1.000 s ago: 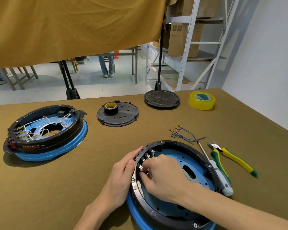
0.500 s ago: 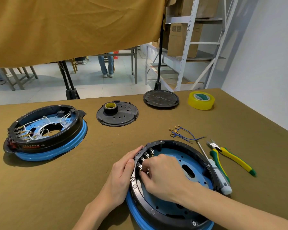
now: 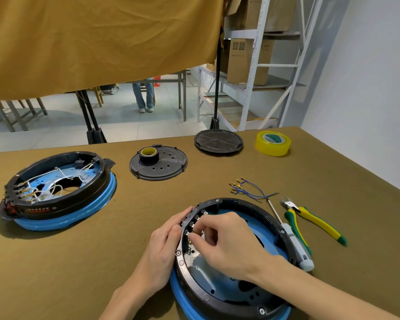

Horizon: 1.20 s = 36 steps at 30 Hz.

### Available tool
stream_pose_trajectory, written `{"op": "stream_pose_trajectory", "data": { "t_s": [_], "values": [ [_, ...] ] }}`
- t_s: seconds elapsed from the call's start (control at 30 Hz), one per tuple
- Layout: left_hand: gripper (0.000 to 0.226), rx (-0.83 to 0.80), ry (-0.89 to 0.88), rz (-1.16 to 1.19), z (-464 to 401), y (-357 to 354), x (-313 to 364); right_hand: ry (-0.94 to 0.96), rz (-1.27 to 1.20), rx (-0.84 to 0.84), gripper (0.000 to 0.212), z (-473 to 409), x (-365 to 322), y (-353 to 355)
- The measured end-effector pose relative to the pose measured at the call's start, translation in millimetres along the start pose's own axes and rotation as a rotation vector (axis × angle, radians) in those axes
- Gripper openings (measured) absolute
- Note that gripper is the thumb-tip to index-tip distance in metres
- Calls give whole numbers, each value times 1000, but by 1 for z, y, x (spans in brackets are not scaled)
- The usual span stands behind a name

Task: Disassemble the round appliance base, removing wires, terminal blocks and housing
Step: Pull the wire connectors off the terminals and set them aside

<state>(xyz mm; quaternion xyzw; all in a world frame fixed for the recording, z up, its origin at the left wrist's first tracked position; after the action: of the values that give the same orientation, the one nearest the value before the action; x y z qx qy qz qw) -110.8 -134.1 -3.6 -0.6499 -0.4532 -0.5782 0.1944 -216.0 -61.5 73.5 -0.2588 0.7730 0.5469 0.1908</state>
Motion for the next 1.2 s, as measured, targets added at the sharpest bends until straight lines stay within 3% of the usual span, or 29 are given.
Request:
{"op": "stream_pose_trajectory", "data": {
  "t_s": [0.17, 0.3, 0.53, 0.63, 0.77, 0.83, 0.9, 1.1, 1.2],
  "values": [
    [45, 2, 7, 14, 0, 0, 4, 6, -463, 70, 12, -8, -15, 29],
    [51, 6, 27, 2, 0, 1, 1, 37, -565, 215, 8, -31, -10, 70],
    [48, 3, 57, -5, 0, 2, -2, -94, -524, -114, 11, -34, 23, 26],
    [49, 3, 66, 8, 2, 3, -3, -95, -426, -143, 14, -31, 26, 17],
    [52, 24, 79, -7, 6, 5, -1, -99, -57, 70, 13, -26, 44, 53],
    [49, 61, 66, -46, 9, 7, 6, -174, 201, 167, 17, -17, 61, 77],
    [48, 108, 54, -100, 9, 9, 15, -306, 381, 149, 25, -4, 83, 85],
    [33, 241, -30, -273, 7, 28, 60, -345, 382, 43, 24, 17, 105, 60],
    [37, 108, -185, -420, 6, 7, 99, -336, 267, 72, 25, 8, 109, 64]
  ]
}}
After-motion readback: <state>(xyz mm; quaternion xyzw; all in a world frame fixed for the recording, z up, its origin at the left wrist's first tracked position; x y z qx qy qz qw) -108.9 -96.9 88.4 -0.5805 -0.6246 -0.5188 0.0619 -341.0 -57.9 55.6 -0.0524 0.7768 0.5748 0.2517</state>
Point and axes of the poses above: each hand's wrist, its own z-axis away from the middle knuckle, its own y-axis out of the back of the hand, x = y × z, the point moved 10 cm from there along -z, towards the middle knuckle
